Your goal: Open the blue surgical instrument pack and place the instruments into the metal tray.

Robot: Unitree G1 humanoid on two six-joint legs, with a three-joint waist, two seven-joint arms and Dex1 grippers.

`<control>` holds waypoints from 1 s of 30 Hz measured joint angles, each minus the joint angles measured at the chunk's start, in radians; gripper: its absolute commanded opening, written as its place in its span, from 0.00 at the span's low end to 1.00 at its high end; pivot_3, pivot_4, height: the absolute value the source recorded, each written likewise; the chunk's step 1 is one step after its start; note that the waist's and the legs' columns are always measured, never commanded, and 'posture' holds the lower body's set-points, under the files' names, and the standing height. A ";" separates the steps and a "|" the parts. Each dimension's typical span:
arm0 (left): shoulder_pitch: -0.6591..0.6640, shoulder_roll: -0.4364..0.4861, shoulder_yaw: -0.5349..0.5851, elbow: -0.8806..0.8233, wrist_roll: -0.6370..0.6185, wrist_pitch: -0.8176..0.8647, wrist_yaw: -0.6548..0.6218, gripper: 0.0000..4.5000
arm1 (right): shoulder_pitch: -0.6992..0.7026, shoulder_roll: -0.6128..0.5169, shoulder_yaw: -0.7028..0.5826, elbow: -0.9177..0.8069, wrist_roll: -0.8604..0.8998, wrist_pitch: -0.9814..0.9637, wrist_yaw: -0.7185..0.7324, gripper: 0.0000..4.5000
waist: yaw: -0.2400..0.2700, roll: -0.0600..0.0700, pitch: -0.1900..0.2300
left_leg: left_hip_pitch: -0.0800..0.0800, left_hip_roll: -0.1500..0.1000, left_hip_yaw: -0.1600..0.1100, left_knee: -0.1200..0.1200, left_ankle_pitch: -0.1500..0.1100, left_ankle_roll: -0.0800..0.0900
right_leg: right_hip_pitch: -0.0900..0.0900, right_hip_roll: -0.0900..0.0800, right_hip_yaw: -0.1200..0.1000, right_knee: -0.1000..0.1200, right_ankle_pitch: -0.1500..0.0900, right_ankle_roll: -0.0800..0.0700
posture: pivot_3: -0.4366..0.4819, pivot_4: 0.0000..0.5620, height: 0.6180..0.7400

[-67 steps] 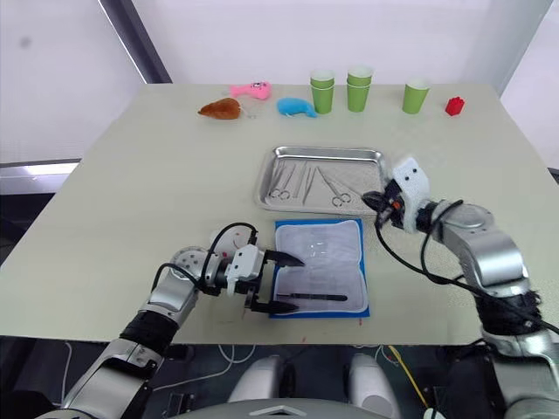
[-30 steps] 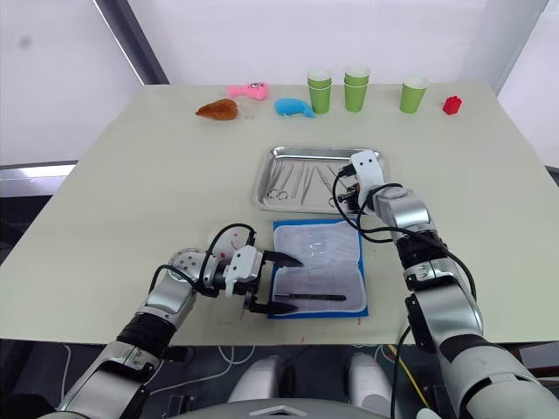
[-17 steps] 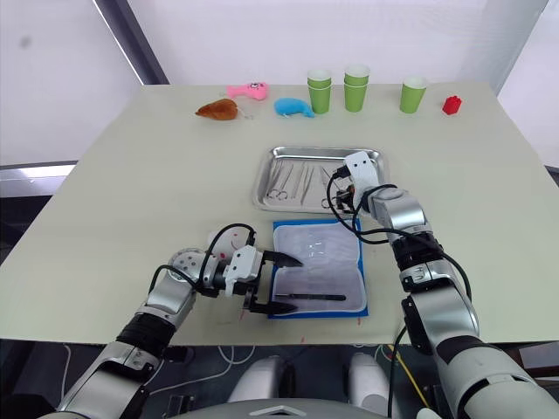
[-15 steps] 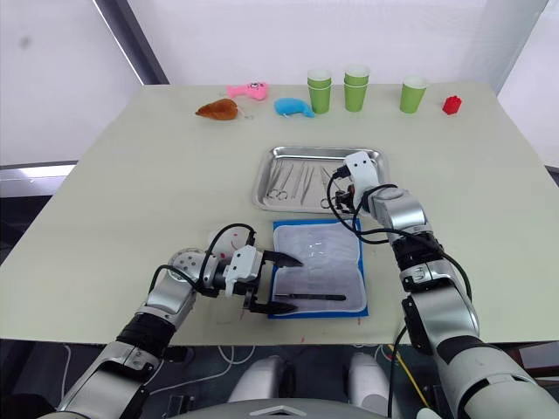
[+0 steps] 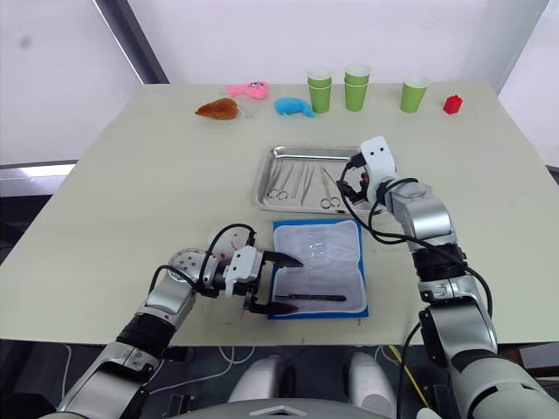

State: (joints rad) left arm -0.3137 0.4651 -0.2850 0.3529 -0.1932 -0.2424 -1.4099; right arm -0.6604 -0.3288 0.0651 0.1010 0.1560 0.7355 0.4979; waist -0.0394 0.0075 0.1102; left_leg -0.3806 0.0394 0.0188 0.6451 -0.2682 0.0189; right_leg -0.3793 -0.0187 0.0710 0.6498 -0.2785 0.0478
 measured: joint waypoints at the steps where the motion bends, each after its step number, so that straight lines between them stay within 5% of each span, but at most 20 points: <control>1: 0.000 0.000 0.000 0.000 0.000 0.000 -0.002 1.00 | 0.033 -0.016 0.000 -0.046 0.017 -0.007 0.030 0.99 | 0.000 0.000 0.000 | 0.000 0.000 0.000 -0.001 0.000 0.000 | 0.000 0.000 0.000 -0.001 0.000 0.000 | 0.48 0.27 1.00; 13: -0.006 -0.002 -0.002 0.004 0.000 -0.002 -0.008 1.00 | 0.379 -0.219 -0.046 -0.370 0.200 -0.160 0.344 0.99 | 0.003 -0.003 0.002 | 0.000 0.000 0.000 -0.002 0.000 0.000 | 0.001 0.000 0.000 -0.004 0.000 0.000 | 0.48 0.27 1.00; 18: -0.004 0.002 0.000 0.005 0.000 -0.001 -0.010 1.00 | 0.519 -0.332 -0.125 -0.410 0.246 -0.353 0.515 0.99 | 0.003 -0.007 0.005 | 0.000 0.000 0.000 -0.002 0.000 0.000 | 0.001 0.001 0.000 -0.005 0.000 0.001 | 0.48 0.27 1.00; 30: -0.005 0.008 -0.001 0.004 -0.003 -0.001 -0.013 1.00 | 0.670 -0.524 -0.300 -0.436 0.457 -0.466 0.872 0.99 | 0.002 -0.008 0.006 | 0.000 0.000 0.000 -0.002 0.000 0.000 | 0.001 0.001 0.000 -0.005 0.000 0.000 | 0.48 0.27 1.00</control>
State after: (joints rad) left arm -0.3184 0.4732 -0.2861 0.3574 -0.1963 -0.2430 -1.4231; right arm 0.0096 -0.8524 -0.2349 -0.3353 0.6130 0.2695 1.3697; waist -0.0375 -0.0009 0.1162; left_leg -0.3802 0.0399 0.0186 0.6430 -0.2683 0.0191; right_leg -0.3781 -0.0174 0.0707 0.6448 -0.2788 0.0483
